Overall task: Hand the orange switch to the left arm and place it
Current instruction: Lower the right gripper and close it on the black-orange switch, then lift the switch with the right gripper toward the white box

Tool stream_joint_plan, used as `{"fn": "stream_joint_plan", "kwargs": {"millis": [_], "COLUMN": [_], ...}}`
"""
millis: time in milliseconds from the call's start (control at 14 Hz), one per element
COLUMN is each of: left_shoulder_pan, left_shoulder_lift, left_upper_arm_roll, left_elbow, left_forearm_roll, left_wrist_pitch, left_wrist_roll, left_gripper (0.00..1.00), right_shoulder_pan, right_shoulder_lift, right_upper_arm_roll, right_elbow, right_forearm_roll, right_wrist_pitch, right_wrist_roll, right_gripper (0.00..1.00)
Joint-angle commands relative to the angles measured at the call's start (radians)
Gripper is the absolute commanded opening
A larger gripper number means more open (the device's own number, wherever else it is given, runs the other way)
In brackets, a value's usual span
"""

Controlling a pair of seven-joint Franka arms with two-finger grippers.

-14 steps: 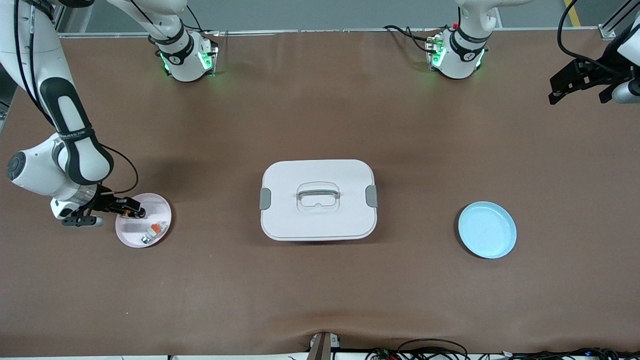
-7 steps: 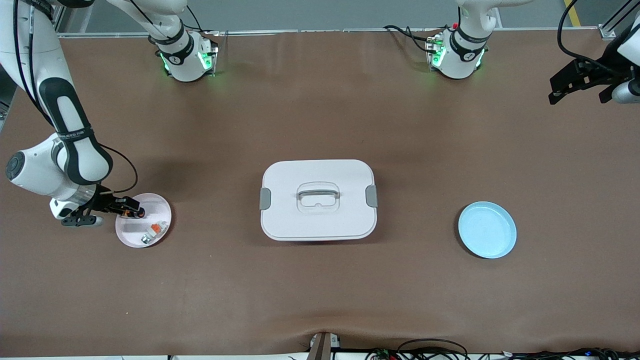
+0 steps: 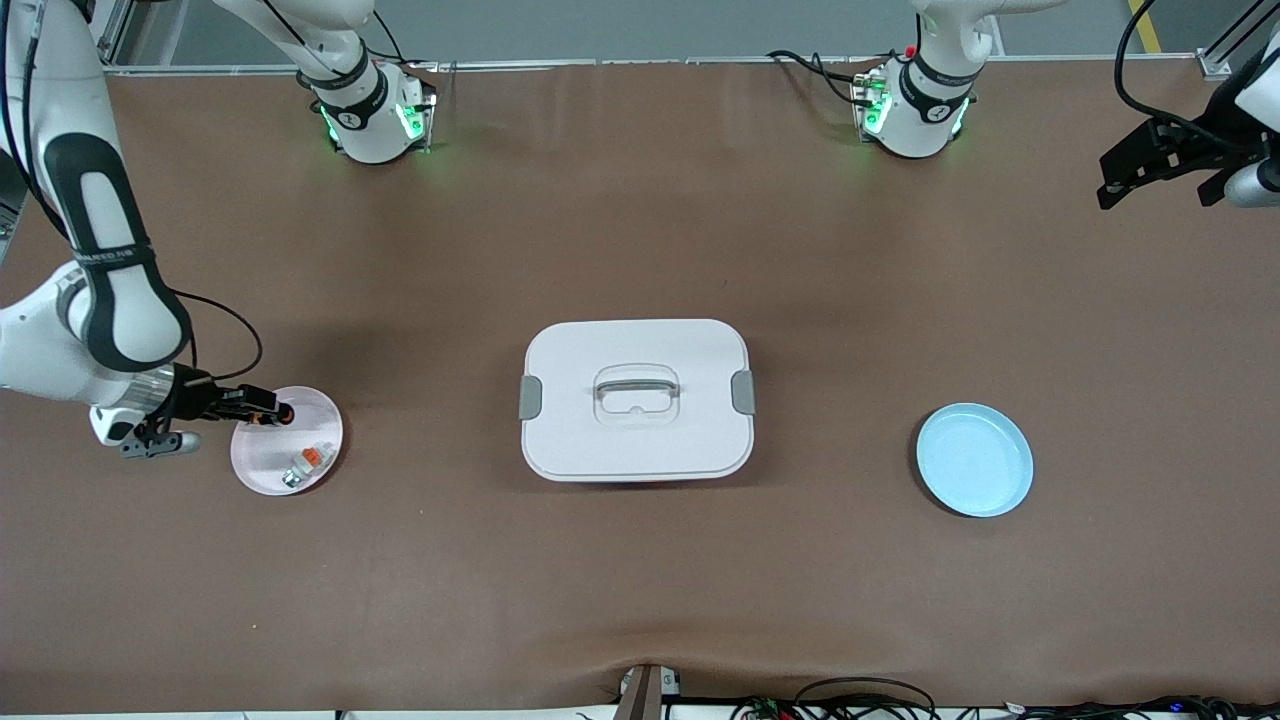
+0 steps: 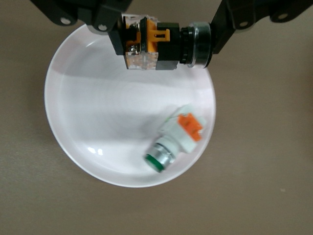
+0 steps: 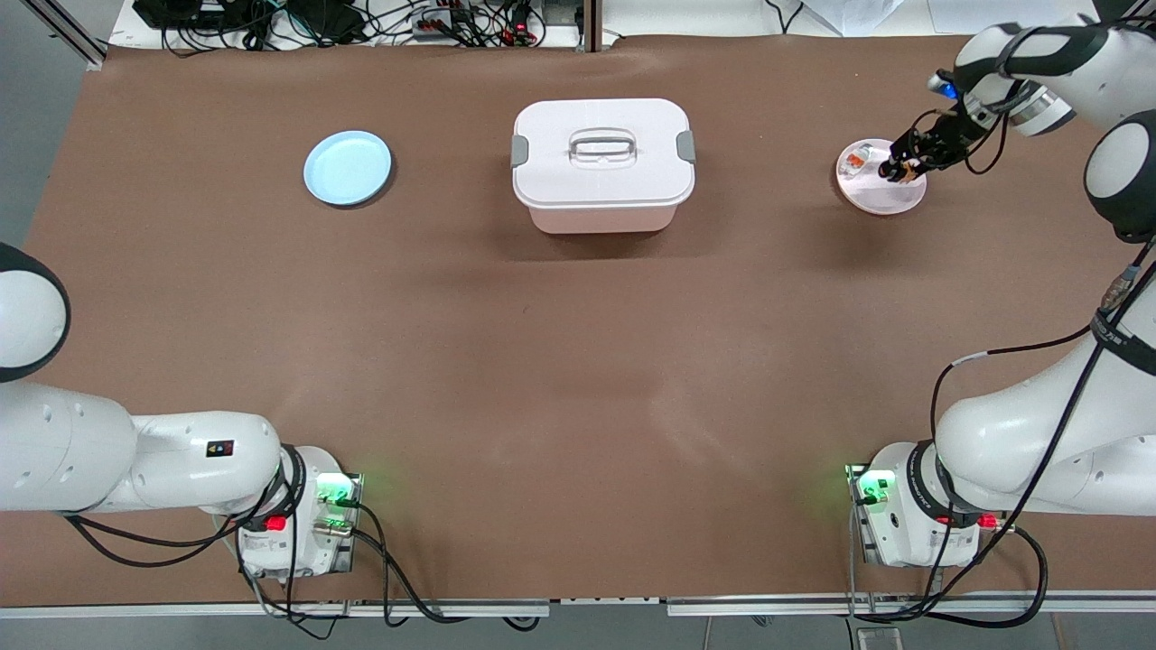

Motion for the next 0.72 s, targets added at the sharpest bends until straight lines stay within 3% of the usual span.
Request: {"fn": "stream_joint_plan", "kwargs": {"millis": [0,645], "left_shoulder_pan": [0.003,0.005], "left_shoulder_lift": [0.003,0.003], "left_upper_arm_roll": [-0.003,-0.003], "left_elbow": [0.015,0.015], "left_forearm_roll": [-0.018,-0.019], "left_wrist_pitch": [-0.004,-0.004], "left_wrist_roll": [-0.017,-0.017], "left_gripper": [1.00,1.00], "right_shoulder_pan": [0.006,0.159], "right_shoulder_lift": [-0.064,-0.213], "right_upper_arm_roll": [0.004,0.007], "right_elbow": [0.024,0.049], "right_forearm_roll": [0.018,0.005], "right_wrist_pitch": [-0.127,-0.279], "right_wrist_roll": [0.088,0.663], "right_gripper": [0.00,0.00]}}
